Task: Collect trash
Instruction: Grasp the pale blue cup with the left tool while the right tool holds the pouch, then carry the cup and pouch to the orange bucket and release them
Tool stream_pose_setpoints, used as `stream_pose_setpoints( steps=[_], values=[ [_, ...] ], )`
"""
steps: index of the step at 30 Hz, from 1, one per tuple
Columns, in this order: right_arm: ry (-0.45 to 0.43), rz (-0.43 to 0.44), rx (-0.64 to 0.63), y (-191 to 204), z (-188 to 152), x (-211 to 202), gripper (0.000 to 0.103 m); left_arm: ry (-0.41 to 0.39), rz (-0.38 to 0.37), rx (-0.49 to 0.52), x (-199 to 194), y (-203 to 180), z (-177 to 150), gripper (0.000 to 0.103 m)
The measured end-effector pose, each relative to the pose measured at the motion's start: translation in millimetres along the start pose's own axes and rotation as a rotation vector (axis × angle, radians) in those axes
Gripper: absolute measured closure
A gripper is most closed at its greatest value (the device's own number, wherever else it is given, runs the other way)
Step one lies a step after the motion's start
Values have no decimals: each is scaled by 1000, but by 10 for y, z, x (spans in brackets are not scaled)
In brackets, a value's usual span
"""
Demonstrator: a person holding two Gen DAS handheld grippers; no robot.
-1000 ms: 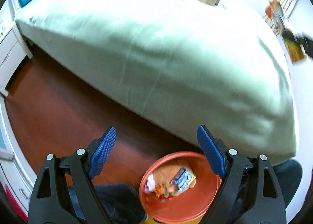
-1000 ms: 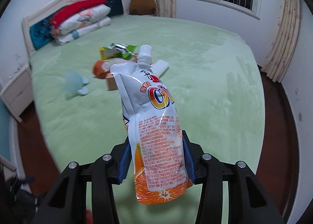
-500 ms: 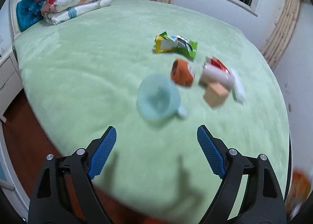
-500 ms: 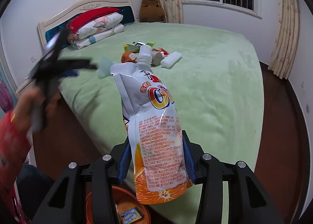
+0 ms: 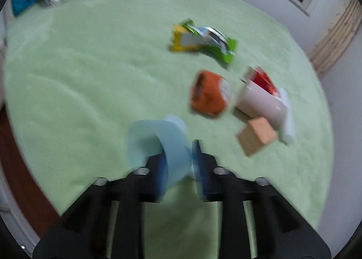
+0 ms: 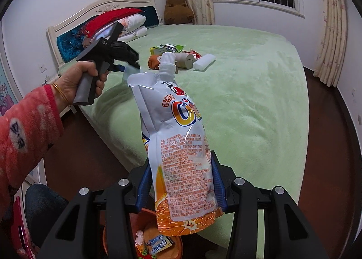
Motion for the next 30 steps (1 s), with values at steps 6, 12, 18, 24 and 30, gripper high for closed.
stream_pose_setpoints(
  steps=[6, 12, 18, 24, 30],
  values=[
    [0, -1, -1, 20, -33, -8, 57, -42, 47, 100, -132, -179, -62, 94],
    [-7, 8, 4, 34, -23, -42, 57, -44, 109, 159, -301, -198, -161, 95],
    [-7, 11, -8, 94, -63, -76, 57, -83, 113, 224, -674, -208, -358, 95],
    [-3, 15, -41, 165, -86, -118, 57, -113, 110, 287, -1076, -182, -813, 95],
    [18, 12, -105, 263, -157, -184, 57, -144, 94, 382, -1407, -196, -1457, 95]
  ],
)
Point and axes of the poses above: each gripper's, at about its wrist camera, not at the fingertips, and x roughly the way its jaws point, y to its left, z to its top, the point moved 8 cm from there along x, roughly the way its jaws point
